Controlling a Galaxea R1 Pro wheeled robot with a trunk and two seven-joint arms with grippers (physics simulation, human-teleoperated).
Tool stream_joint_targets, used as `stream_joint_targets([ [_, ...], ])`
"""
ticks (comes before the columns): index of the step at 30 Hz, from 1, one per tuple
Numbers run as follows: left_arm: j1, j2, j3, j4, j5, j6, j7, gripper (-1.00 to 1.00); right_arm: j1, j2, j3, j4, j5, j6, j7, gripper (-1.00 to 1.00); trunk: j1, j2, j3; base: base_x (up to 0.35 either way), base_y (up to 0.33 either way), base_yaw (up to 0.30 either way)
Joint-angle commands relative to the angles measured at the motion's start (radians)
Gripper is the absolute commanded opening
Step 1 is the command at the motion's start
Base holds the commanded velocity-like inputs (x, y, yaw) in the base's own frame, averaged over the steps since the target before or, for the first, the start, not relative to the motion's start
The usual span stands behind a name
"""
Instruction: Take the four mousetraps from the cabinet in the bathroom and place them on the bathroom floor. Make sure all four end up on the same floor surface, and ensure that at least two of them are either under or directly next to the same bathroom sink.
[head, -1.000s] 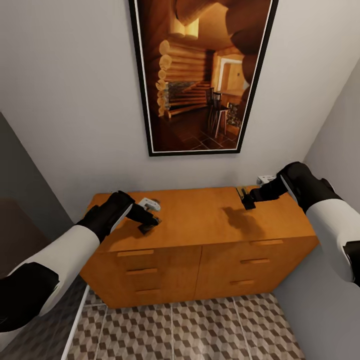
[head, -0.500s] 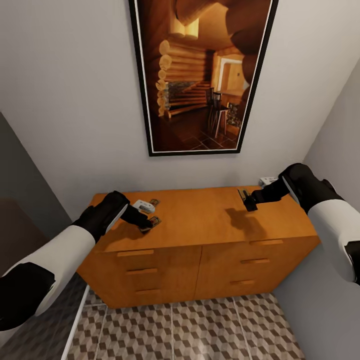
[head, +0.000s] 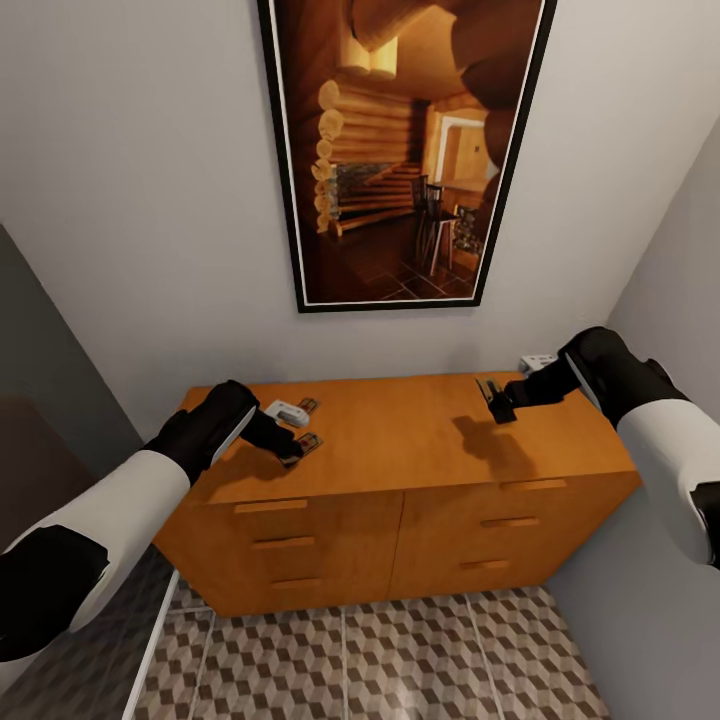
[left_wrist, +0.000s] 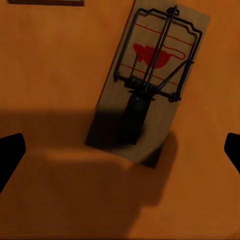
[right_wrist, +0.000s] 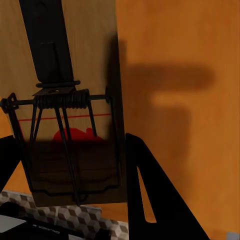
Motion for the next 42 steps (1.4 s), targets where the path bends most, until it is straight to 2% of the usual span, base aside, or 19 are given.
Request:
stream_joint_targets([
  [1,-0.001,0.001,-0.006,-0.001,0.005,0.01,0.001,1.0,-0.001,-0.001,0.004,-0.001,0.007,0.002,0.008,-1.0,0.0,-0.001,-0.002,0.0,0.0,0.0],
  [9,-0.001,0.002,-0.007,-0.003,0.005,0.026,0.004,1.0,-0.001,-0.014,0.004,0.022,0.005,0.002,0.007,-1.0,0.0,-0.001,-0.002,0.0,0.0,0.0],
  [20,-0.001,0.001,-0.007,-0.048,-0.002,0.026,0.005,1.0,-0.001,-0.018,0.004,0.029,0.006,0.002,0.005,-1.0,0.042,-0.078,-0.036,0.0,0.0,0.0],
  [22,-0.001,0.001,-0.007,-0.051,-0.015,0.026,0.005,1.0,-0.001,-0.018,0.004,0.029,0.006,0.002,0.004,-1.0,0.05,-0.092,-0.042,0.0,0.0,0.0],
  [28,-0.001,0.001,-0.007,-0.065,-0.075,0.026,0.002,1.0,-0.001,-0.017,0.004,0.029,0.006,0.002,0.004,-1.0,0.05,-0.092,-0.042,0.0,0.0,0.0],
  [31,-0.001,0.0,-0.007,-0.07,-0.098,0.027,0.0,1.0,-0.001,-0.017,0.005,0.029,0.006,0.002,0.004,-1.0,0.062,-0.113,-0.052,0.0,0.0,0.0],
  [42,-0.001,-0.002,-0.009,-0.072,-0.118,0.027,0.001,1.0,-0.001,-0.016,0.006,0.029,0.006,0.002,0.005,-1.0,0.104,-0.19,-0.086,0.0,0.0,0.0],
])
